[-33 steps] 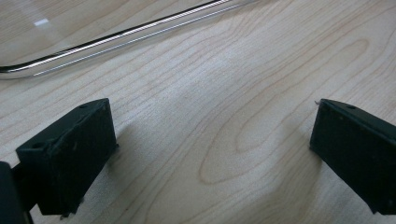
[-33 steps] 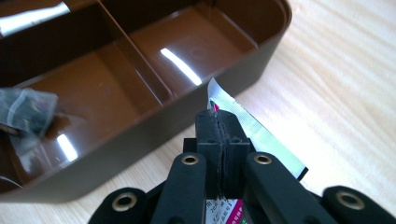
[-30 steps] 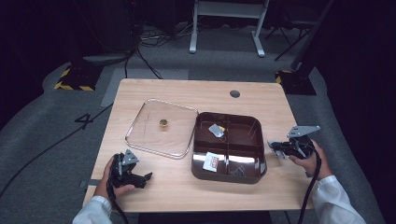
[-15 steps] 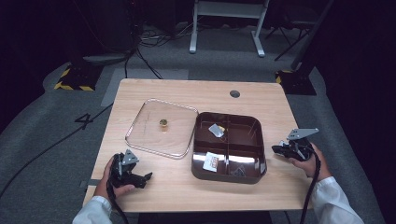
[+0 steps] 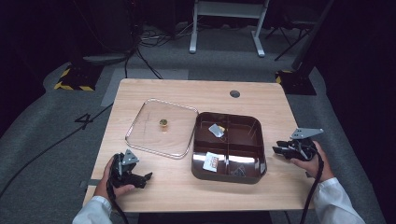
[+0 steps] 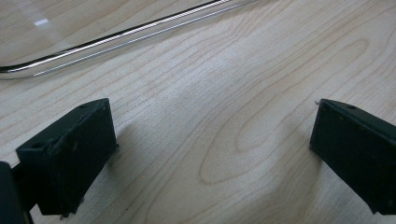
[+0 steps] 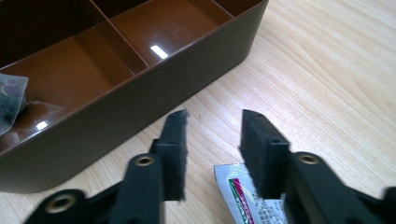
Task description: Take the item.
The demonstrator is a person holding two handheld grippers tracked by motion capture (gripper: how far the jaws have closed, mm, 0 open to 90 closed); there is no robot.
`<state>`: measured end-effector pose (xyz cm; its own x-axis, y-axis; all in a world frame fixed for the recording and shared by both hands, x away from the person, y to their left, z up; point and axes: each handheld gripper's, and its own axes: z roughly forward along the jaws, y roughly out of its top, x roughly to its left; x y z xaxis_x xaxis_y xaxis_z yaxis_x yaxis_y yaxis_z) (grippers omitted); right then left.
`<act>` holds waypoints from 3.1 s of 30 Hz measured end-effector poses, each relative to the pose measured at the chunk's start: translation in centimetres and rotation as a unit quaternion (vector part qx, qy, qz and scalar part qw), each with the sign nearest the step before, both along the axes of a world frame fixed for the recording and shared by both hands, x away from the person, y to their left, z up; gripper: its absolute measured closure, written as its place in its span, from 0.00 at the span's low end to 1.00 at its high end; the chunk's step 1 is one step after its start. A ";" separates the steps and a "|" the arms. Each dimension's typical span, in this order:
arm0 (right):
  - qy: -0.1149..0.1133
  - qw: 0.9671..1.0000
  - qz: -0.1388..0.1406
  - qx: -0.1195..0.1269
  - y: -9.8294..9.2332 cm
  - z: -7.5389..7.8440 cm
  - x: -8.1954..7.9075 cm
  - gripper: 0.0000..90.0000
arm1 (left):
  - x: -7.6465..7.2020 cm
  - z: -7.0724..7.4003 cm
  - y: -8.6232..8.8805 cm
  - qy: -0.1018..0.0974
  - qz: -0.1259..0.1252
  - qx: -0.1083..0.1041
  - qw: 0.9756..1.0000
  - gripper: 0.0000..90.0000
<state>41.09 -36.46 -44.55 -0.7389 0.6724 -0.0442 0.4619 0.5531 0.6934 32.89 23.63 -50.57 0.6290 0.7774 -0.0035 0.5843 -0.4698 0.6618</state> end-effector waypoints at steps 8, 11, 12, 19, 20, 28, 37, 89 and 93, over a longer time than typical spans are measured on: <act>-0.027 0.999 -0.002 -0.017 -0.2 0.5 -0.7 0.46 | 0.0 0.0 0.0 0.000 0.001 0.000 1.000 0.00; -0.035 0.999 -0.008 -0.026 -0.2 0.5 -1.0 0.37 | 0.0 0.0 0.0 0.000 0.000 0.000 1.000 0.00; -0.034 0.999 -0.009 -0.026 -0.2 0.5 -1.1 0.36 | 0.0 0.0 0.0 0.000 0.000 0.000 1.000 0.00; -0.046 0.998 -0.020 -0.028 -0.7 0.5 -2.0 0.30 | 0.0 0.0 0.0 0.000 0.000 -0.001 1.000 0.01; -0.047 0.998 -0.020 -0.028 -0.8 0.5 -2.1 0.29 | 0.0 0.0 0.0 0.000 0.000 0.000 1.000 0.00; -0.059 0.997 -0.029 -0.042 -1.4 -0.1 -3.3 0.26 | 0.0 0.0 0.0 0.000 0.001 0.000 1.000 0.01; -0.058 0.996 -0.046 -0.044 -2.5 -1.6 -4.4 0.25 | 0.0 0.0 0.0 0.000 0.001 -0.001 1.000 0.00; -0.015 0.992 -0.118 0.038 -5.6 -5.8 -6.0 0.22 | -0.1 0.0 0.0 0.002 0.002 -0.003 1.000 0.00; -0.015 0.992 -0.118 0.038 -5.6 -5.8 -6.0 0.22 | -0.1 0.0 0.0 0.002 0.002 -0.003 1.000 0.00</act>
